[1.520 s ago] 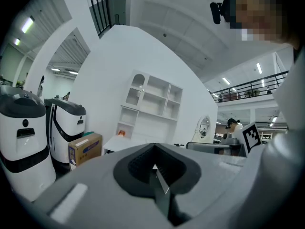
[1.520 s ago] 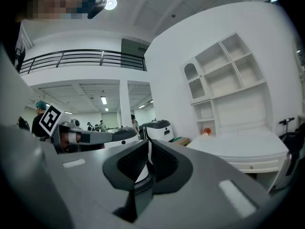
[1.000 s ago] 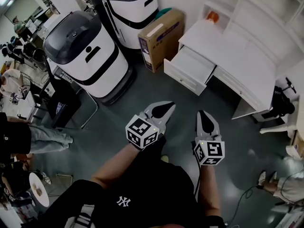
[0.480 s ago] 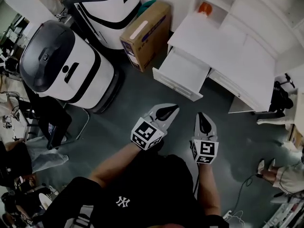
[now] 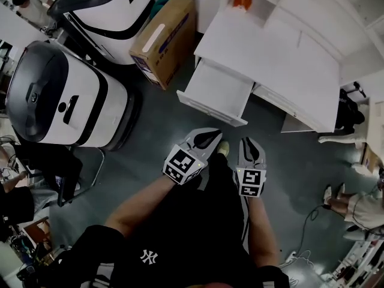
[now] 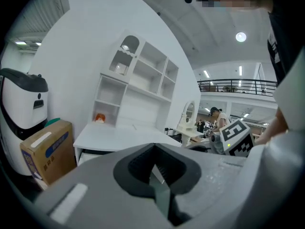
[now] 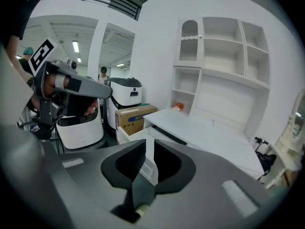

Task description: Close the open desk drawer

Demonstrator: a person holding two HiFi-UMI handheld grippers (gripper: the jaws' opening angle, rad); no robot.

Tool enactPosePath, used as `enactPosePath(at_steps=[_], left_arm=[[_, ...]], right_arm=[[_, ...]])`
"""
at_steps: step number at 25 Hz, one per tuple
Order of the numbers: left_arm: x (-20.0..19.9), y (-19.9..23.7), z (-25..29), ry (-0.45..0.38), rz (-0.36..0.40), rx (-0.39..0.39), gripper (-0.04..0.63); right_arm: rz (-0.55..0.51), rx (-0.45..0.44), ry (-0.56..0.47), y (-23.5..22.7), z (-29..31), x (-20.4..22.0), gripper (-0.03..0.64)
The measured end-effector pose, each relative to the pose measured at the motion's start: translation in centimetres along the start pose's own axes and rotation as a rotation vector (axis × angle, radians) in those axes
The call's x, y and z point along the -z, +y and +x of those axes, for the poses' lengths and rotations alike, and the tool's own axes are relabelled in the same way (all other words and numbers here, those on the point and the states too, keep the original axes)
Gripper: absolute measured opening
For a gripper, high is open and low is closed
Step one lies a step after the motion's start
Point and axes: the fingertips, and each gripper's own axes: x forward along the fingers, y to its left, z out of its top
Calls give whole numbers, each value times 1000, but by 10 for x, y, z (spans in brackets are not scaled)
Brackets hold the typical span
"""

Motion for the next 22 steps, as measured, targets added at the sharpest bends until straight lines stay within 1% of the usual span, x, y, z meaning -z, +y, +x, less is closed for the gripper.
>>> enactPosePath(at_steps=[4, 8, 13, 16, 19, 22], left_arm=[[16, 9, 22, 28, -7, 7, 0], [35, 26, 43, 69, -13, 2, 0], [55, 49, 69, 124, -38, -19, 0], [62, 59, 80, 144, -58, -33, 0], [69, 66, 92, 152, -76, -37, 0], [74, 67, 101, 156, -86, -23, 0]], right_arm=[[-79, 26, 41, -15, 28, 23, 98], [-169, 62, 92, -26, 68, 59, 109], [-252, 79, 177, -45, 117, 105, 110], [-304, 68, 215, -49, 137, 126, 121], [-332, 73, 223, -53, 151, 136, 147], [-346, 85, 222, -52, 157, 138, 161]])
